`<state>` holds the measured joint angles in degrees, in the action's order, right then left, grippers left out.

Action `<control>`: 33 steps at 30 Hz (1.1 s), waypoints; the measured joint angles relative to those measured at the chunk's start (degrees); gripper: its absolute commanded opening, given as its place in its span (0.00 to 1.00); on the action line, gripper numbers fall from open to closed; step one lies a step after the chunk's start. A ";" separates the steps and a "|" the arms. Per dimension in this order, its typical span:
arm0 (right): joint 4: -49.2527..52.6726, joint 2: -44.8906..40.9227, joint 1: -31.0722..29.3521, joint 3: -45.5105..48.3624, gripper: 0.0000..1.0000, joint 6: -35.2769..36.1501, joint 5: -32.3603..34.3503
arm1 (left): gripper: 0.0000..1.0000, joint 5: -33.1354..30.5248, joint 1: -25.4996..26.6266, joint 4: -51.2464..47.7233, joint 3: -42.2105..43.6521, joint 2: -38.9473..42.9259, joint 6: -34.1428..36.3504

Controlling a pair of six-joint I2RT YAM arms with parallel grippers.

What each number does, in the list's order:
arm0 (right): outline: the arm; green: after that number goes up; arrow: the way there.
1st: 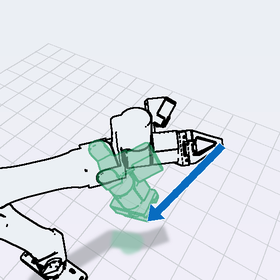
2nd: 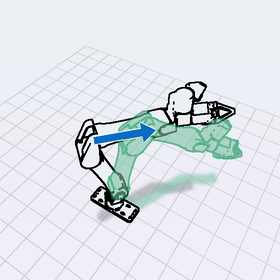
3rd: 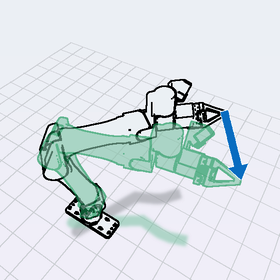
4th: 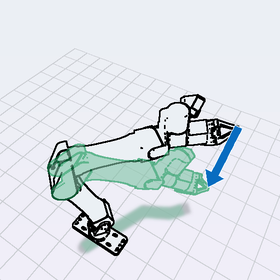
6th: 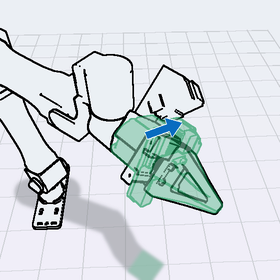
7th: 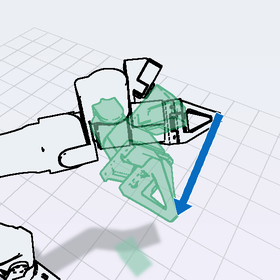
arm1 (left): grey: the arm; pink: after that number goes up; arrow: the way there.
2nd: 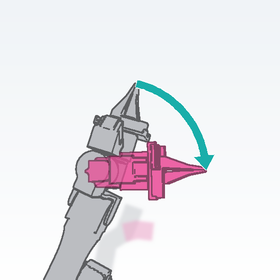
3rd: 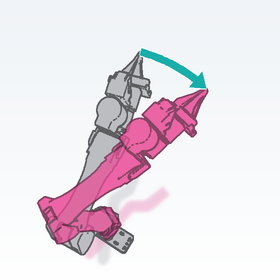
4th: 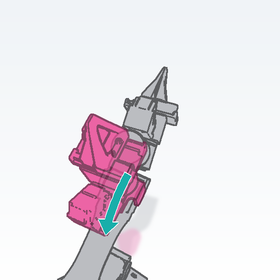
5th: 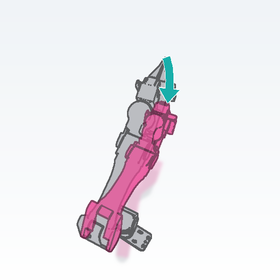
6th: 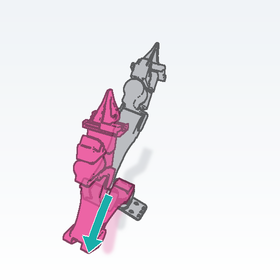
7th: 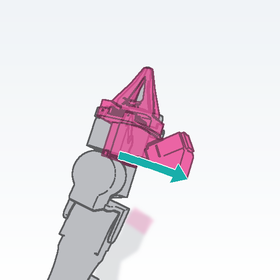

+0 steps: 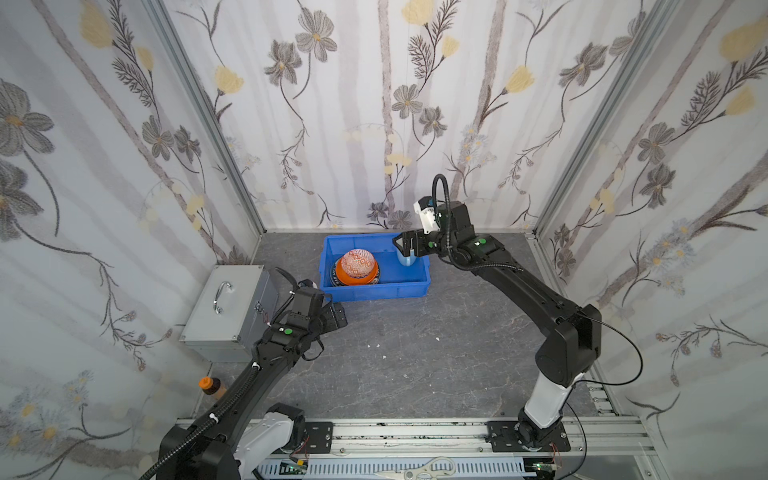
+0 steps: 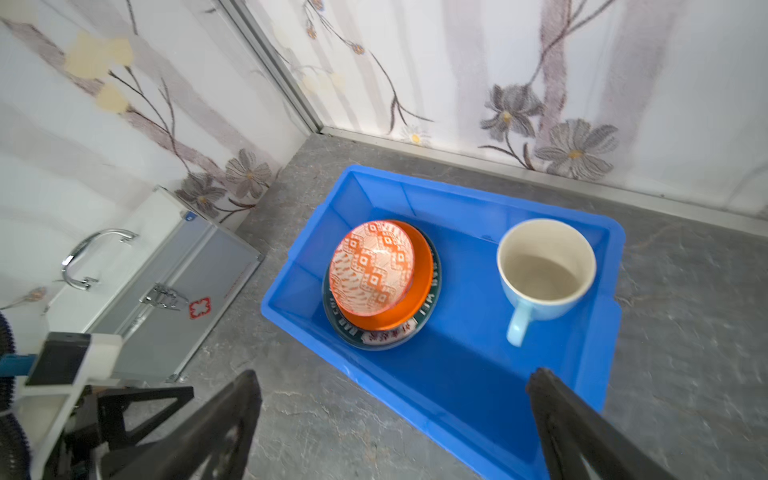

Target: Place the mixed dishes into the plastic bin

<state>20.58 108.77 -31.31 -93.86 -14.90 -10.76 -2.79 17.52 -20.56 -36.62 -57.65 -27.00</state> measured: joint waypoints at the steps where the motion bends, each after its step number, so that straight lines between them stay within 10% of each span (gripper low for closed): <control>1: 0.42 -2.10 0.59 3.06 1.00 0.48 1.16 | 1.00 -1.05 0.00 1.49 1.40 0.48 0.02; 12: -6.62 -24.79 11.56 33.51 1.00 2.75 13.38 | 1.00 -14.62 -0.11 5.53 -3.89 -3.74 1.75; 15: -9.25 -24.30 12.35 36.76 0.79 1.73 13.55 | 1.00 -15.69 -0.50 5.57 -8.90 -9.03 1.75; 20: -13.60 -14.36 12.68 34.56 0.49 -1.55 10.91 | 0.84 -13.97 -3.69 5.53 -17.00 -19.87 1.42; 23: -14.34 -7.72 12.09 31.19 0.51 -2.64 7.76 | 0.70 -11.26 -6.67 5.33 -20.44 -25.03 0.61; 33: -14.93 4.44 9.46 16.04 0.60 -4.66 3.02 | 0.66 -1.97 -11.58 6.03 -33.20 -41.44 -0.15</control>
<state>5.65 113.21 -21.85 -77.82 -19.55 -7.75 -4.75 5.93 -14.52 -69.82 -99.09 -27.16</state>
